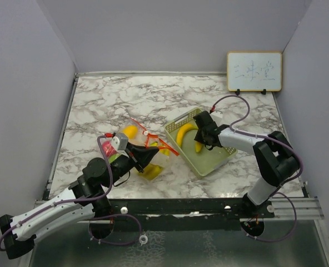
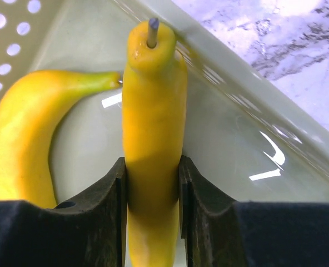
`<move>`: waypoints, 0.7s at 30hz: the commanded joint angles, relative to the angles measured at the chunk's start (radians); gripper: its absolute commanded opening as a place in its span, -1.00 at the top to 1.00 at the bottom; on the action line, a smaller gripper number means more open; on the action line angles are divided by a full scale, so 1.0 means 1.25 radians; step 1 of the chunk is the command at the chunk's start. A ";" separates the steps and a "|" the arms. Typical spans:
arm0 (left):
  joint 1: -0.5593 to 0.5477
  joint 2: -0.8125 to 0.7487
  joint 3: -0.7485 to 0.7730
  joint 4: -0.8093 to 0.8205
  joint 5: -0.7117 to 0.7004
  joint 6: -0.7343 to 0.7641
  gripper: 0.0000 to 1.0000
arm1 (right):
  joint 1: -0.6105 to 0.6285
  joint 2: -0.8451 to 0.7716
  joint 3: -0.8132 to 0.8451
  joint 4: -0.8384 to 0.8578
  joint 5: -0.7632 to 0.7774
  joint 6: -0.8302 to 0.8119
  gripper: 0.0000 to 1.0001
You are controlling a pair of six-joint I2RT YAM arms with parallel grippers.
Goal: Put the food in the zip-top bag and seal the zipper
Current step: Pick up the fake fruit from the bin.
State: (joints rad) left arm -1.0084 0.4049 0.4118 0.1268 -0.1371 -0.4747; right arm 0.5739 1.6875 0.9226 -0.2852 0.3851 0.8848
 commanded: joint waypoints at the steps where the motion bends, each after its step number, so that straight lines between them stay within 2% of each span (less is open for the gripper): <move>1: -0.002 0.041 0.044 0.209 0.070 0.043 1.00 | -0.006 -0.070 -0.041 0.000 0.055 -0.030 0.96; 4: -0.002 0.048 0.040 0.225 0.072 0.053 1.00 | -0.005 -0.142 -0.068 0.030 0.036 -0.084 0.96; 8: -0.002 0.041 -0.033 0.162 0.038 0.042 1.00 | -0.005 -0.276 -0.124 0.113 -0.060 -0.197 0.96; 12: -0.002 0.009 -0.191 0.161 0.029 -0.059 1.00 | -0.002 -0.444 -0.184 0.221 -0.199 -0.299 0.96; 15: -0.002 -0.022 -0.259 0.124 0.015 -0.141 1.00 | 0.012 -0.545 -0.232 0.334 -0.325 -0.371 0.96; 18: -0.002 -0.059 -0.255 0.068 0.011 -0.168 1.00 | 0.047 -0.597 -0.273 0.459 -0.407 -0.415 0.96; 21: -0.002 -0.100 -0.201 0.002 -0.004 -0.164 1.00 | 0.092 -0.586 -0.284 0.566 -0.440 -0.418 0.96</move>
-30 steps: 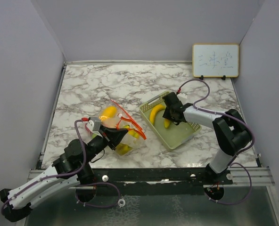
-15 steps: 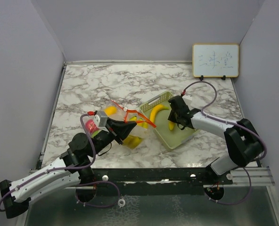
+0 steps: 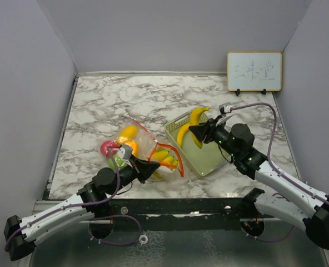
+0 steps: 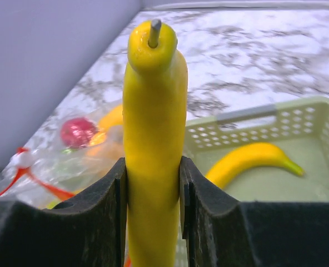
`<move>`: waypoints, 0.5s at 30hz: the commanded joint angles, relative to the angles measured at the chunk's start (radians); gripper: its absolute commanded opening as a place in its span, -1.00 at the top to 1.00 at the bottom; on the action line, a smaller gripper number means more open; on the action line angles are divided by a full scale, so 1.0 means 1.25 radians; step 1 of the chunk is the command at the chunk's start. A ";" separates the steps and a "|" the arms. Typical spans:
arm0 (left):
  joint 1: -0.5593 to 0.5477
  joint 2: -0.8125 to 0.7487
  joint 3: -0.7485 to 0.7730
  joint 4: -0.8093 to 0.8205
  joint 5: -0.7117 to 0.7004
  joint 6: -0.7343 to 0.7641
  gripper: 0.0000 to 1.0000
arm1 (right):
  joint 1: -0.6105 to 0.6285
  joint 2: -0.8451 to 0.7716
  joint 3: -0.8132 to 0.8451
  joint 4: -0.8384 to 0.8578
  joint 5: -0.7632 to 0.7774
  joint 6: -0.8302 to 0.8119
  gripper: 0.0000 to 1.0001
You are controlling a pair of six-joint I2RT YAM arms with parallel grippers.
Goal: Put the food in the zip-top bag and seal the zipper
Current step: Pick up the fake fruit from the bin, then place the fake fruit in the zipper food storage bag.
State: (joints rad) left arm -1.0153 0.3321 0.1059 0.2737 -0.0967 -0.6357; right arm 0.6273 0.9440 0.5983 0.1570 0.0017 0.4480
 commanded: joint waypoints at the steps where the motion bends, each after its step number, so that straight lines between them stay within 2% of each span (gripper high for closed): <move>1: 0.004 -0.052 0.067 -0.134 -0.044 -0.032 1.00 | 0.070 0.018 -0.025 0.250 -0.140 -0.068 0.96; 7: 0.004 -0.046 0.196 -0.197 -0.085 0.006 1.00 | 0.235 0.065 0.006 0.386 -0.065 -0.116 0.96; 15: 0.004 0.020 0.228 -0.194 -0.063 0.010 1.00 | 0.282 0.102 -0.048 0.693 -0.006 -0.114 0.96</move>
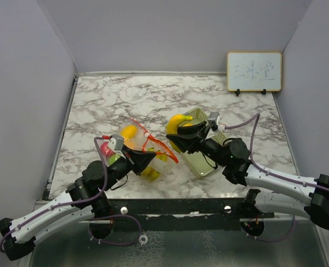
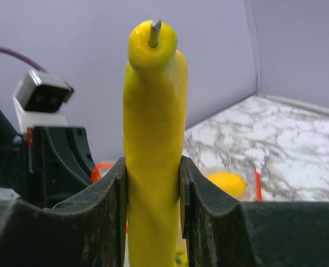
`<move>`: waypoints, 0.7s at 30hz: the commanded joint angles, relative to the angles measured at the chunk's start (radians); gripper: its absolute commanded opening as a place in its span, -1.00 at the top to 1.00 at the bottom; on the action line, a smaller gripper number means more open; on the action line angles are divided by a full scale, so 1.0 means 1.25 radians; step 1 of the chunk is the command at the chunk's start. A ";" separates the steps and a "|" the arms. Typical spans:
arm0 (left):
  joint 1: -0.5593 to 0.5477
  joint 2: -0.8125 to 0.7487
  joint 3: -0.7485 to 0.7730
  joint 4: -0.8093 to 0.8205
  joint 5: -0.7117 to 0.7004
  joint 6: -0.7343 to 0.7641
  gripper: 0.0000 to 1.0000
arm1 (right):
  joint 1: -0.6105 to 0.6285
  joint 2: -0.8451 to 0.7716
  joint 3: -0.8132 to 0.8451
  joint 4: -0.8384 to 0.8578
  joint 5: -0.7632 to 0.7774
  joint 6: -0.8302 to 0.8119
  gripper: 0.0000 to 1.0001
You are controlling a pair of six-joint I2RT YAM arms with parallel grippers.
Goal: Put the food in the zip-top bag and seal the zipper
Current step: Place the fake fruit in the zipper food storage bag.
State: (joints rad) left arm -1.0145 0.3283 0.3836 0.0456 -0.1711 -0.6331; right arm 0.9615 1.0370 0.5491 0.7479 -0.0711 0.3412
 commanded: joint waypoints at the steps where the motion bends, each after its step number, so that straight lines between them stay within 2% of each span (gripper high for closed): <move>1: 0.003 0.024 0.001 -0.007 0.001 0.001 1.00 | 0.016 0.046 -0.003 0.245 0.053 -0.036 0.96; 8: 0.003 -0.022 -0.031 -0.016 -0.007 -0.033 1.00 | 0.064 0.211 0.048 0.374 0.052 -0.066 0.96; 16: 0.003 -0.103 -0.004 -0.106 -0.041 -0.051 1.00 | 0.157 0.377 0.063 0.629 0.218 -0.165 0.96; 21: 0.003 -0.121 -0.008 -0.124 -0.040 -0.070 1.00 | 0.192 0.487 0.136 0.694 0.291 -0.224 0.96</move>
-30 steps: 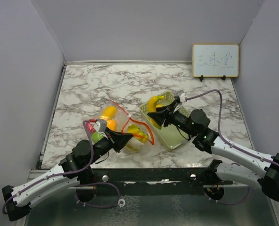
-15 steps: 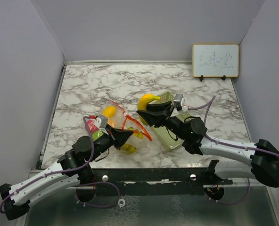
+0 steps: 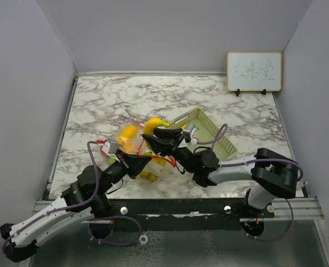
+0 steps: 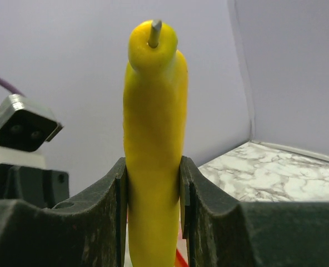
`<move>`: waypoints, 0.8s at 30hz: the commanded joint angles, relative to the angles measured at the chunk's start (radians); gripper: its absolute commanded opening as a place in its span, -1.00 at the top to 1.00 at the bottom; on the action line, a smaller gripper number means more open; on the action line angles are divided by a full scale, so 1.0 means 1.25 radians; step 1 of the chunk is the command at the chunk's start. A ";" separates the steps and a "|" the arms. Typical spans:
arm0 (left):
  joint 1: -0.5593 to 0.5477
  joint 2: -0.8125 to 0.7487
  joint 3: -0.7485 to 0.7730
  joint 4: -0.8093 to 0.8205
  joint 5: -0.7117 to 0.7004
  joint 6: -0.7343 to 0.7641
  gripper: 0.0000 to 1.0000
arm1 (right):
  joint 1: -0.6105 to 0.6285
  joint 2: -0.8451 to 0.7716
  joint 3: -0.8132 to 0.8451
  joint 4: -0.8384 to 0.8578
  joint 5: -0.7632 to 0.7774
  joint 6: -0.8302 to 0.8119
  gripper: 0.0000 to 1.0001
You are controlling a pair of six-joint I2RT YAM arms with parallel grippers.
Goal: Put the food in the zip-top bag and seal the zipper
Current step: Place the fake fruit in the zipper food storage bag.
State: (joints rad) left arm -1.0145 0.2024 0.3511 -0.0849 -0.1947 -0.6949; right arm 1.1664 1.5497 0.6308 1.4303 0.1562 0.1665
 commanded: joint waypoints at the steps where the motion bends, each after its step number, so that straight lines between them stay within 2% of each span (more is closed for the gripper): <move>1: 0.003 -0.023 0.015 -0.017 -0.020 -0.024 1.00 | 0.045 0.105 0.090 0.164 0.129 -0.105 0.96; 7: 0.003 -0.022 0.030 -0.021 -0.017 -0.023 1.00 | 0.092 0.196 0.143 0.202 0.191 -0.171 0.96; 12: 0.003 -0.024 0.044 -0.045 -0.030 -0.011 1.00 | 0.103 0.160 0.101 0.157 0.256 -0.158 0.92; 15: 0.003 -0.025 0.043 -0.049 -0.037 -0.008 1.00 | 0.103 0.091 0.080 0.065 0.251 -0.141 0.58; 18: 0.003 -0.024 0.047 -0.050 -0.042 0.003 1.00 | 0.103 0.035 0.073 -0.061 0.219 -0.100 0.45; 23: 0.003 -0.033 0.055 -0.060 -0.051 0.011 1.00 | 0.103 -0.013 0.060 -0.160 0.206 -0.068 -0.02; 24: 0.003 -0.036 0.055 -0.060 -0.052 0.010 1.00 | 0.103 -0.014 0.067 -0.174 0.202 -0.069 -0.03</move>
State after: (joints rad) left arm -1.0145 0.1810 0.3855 -0.1692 -0.2253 -0.7029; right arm 1.2869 1.5551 0.7177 1.3399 0.4305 0.0505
